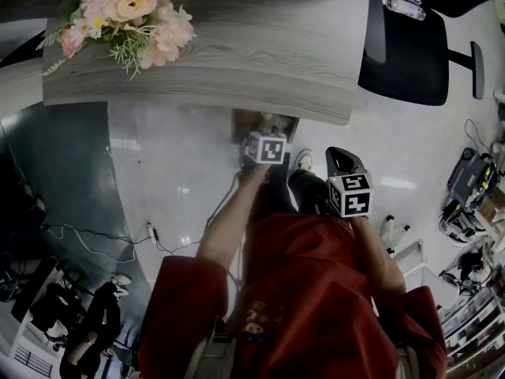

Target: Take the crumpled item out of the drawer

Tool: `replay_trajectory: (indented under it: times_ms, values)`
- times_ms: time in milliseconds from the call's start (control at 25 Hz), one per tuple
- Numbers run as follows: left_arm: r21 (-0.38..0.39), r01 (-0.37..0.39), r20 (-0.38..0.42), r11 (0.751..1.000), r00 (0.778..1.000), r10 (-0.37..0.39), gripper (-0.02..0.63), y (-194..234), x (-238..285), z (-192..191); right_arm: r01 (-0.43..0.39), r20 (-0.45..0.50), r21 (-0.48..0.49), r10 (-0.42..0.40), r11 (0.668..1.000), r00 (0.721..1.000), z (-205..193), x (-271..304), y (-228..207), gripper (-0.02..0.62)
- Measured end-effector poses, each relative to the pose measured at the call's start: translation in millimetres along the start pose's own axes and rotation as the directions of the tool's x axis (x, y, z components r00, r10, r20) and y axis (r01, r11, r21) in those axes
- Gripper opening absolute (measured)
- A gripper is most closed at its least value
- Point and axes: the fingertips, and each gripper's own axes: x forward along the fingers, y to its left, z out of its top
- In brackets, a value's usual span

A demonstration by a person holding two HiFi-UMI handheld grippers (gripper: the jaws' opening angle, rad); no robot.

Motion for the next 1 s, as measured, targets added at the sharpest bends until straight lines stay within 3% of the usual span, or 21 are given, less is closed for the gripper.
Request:
replay_trajectory:
  times_ms: [200,560,1000]
  values:
    - [0.019,-0.006,-0.009,1.0,1.0,0.007,0.171,2,3,-2,0.0,0.001,0.004,0.0,1.0,1.0,-1,0,-2,0.002]
    - [0.007,-0.059,-0.01,0.998,0.998,0.059,0.012,17,4,-4,-0.008,0.001,0.004,0.008,1.0,1.0,0,2,1,0.002]
    - [-0.03,-0.04,0.018,0.999,0.999,0.041,-0.002,14,-7,-3,-0.009,0.028,0.009,0.009,1.0,1.0,5,-3,-1,0.002]
